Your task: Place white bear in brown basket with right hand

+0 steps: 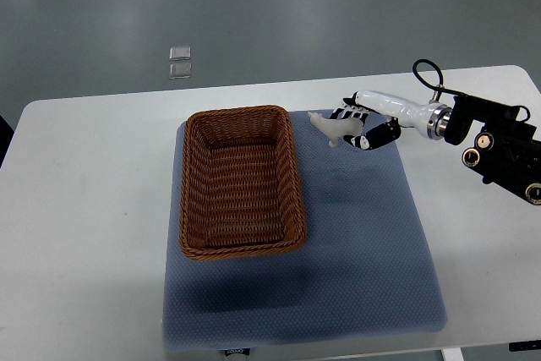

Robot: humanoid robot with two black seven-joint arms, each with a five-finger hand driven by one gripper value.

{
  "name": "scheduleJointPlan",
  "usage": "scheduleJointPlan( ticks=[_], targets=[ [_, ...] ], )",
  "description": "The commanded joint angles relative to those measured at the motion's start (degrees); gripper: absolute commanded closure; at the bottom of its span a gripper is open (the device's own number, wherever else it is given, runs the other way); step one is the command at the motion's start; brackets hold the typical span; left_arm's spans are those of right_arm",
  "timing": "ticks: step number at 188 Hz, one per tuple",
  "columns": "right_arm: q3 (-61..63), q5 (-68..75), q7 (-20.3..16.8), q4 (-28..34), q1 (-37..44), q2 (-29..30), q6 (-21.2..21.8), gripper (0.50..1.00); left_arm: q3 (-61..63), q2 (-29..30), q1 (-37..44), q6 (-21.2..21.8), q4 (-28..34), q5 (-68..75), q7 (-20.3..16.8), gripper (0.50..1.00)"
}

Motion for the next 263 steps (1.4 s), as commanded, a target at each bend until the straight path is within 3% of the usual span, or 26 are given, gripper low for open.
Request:
scheduleJointPlan(
  ticks=[1,23,66,135,151,154,156,163,167,198,235,263],
  targets=[
    [0.0,0.1,0.0,2.1,4.2,-0.5,1.5,1.000,0.0,0.0,0.0,0.0,0.0,0.1,0.0,0.500],
    [0.0,0.1,0.1,4.3,7.4,0.4,4.9,1.000,0.0,0.0,0.0,0.0,0.0,0.1,0.0,0.500],
    [-2.9,-0.3,0.2,6.3,10.3,5.5,6.6,1.000,0.0,0.0,0.0,0.0,0.0,0.0,0.0,0.500],
    [-8.7,-2.0,0.2,6.0,11.1,12.2,6.3,0.998,0.0,0.0,0.0,0.0,0.0,0.0,0.0,0.500],
    [-8.7,-2.0,0.2,5.5,11.0,12.2,5.9,0.861,0.0,0.0,0.0,0.0,0.0,0.0,0.1,0.500],
    [-8.7,-2.0,0.2,5.3,11.0,12.2,5.9,0.816,0.0,0.0,0.0,0.0,0.0,0.1,0.0,0.500],
    [-8.7,-2.0,0.2,5.3,11.0,12.2,5.8,0.816,0.0,0.0,0.0,0.0,0.0,0.1,0.0,0.500],
    [-8.6,-2.0,0.2,5.1,11.0,12.0,5.8,0.722,0.0,0.0,0.1,0.0,0.0,0.1,0.0,0.500],
    [-8.6,-2.0,0.2,5.1,11.0,12.0,5.8,0.703,0.0,0.0,0.1,0.0,0.0,0.0,0.0,0.500],
    [-7.9,-2.0,0.2,4.8,10.8,11.3,4.4,0.642,0.0,0.0,0.0,0.0,0.0,0.1,0.0,0.500],
    [-6.2,-1.3,0.1,4.3,9.4,10.2,0.8,0.636,0.0,0.0,0.0,0.0,0.0,0.1,0.0,0.500],
    [-0.2,-0.8,-0.1,3.1,5.4,9.4,0.4,0.615,0.0,0.0,0.1,0.0,0.0,0.1,0.0,0.500]
  ],
)
